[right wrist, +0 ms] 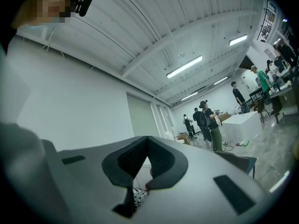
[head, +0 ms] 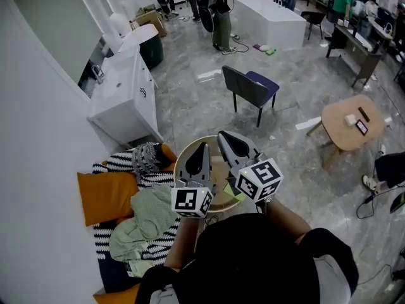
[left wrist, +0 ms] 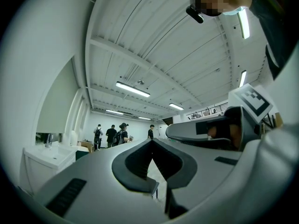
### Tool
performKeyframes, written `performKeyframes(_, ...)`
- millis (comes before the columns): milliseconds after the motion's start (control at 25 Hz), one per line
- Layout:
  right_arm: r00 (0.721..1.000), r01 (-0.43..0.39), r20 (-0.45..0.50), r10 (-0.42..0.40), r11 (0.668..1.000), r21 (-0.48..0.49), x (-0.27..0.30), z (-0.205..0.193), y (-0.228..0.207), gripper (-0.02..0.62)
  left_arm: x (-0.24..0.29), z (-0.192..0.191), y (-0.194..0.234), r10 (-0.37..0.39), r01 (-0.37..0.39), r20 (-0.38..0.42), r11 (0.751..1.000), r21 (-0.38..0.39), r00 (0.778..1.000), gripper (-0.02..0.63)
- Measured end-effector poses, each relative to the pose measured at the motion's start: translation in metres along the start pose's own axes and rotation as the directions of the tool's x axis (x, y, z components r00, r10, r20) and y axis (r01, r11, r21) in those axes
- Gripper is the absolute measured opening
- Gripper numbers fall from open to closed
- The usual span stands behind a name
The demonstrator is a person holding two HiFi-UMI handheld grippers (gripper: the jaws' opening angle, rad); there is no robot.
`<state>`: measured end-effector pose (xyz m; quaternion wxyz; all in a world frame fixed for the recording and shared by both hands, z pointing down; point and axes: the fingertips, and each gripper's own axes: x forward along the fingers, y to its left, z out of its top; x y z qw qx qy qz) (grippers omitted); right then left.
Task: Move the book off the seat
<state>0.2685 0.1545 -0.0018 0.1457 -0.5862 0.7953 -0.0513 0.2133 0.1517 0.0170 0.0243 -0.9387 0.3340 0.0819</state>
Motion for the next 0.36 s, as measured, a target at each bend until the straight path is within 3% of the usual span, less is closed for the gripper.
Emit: performKeyframes(360,1.000,0.001,-0.027,-0.001,1.000,-0.022,-0.005,-0.006,0.002,0.014,0.001,-0.007,-0.016,-0.038,0.038,-0.025,0.999,0.008,0.999,0.009)
